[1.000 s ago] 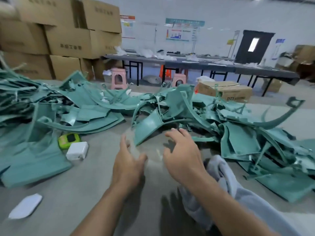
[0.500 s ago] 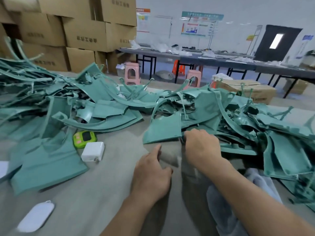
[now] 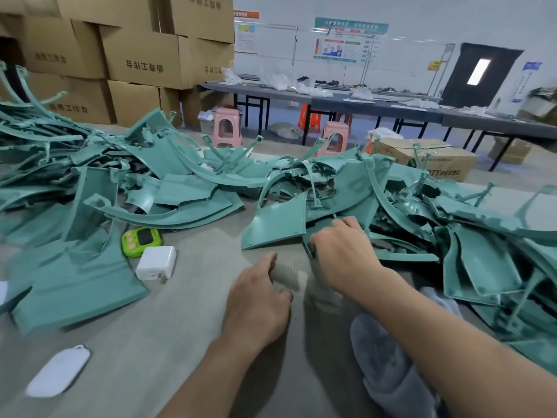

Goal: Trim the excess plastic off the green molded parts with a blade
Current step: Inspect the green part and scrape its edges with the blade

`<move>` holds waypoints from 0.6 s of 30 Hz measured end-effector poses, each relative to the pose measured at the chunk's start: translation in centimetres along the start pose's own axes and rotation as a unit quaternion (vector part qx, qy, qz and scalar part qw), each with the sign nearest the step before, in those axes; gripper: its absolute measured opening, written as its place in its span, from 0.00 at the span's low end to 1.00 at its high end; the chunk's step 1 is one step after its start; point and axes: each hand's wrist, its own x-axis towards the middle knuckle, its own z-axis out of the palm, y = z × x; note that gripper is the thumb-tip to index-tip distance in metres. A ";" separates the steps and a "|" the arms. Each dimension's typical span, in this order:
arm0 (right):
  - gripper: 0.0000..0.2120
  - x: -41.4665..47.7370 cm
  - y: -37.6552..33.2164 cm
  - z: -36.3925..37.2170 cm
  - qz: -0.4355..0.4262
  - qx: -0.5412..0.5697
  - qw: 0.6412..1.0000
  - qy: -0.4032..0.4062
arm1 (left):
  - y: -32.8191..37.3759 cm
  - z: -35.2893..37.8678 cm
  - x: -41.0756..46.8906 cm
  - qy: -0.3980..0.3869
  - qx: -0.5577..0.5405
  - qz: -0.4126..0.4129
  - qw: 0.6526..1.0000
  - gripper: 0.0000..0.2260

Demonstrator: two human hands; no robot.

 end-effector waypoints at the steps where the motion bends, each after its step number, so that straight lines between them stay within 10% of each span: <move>1: 0.12 0.1 0.2 -0.1 0.016 -0.002 1.000 0.017 | 0.0 0.0 0.0 0.002 -0.001 -0.001 1.000 0.32; 6: 0.09 0.8 0.1 -1.3 0.051 -0.018 0.998 -0.026 | 0.0 0.0 0.2 -0.003 0.001 0.010 1.000 0.32; 12: 0.16 0.5 3.2 -4.6 0.143 0.038 0.983 0.105 | 0.0 -0.2 0.1 -0.005 -0.007 0.011 1.000 0.33; 18: 0.14 -2.9 6.7 -5.1 0.257 0.306 0.867 0.297 | 0.3 -0.4 0.0 -0.016 0.005 0.003 1.000 0.34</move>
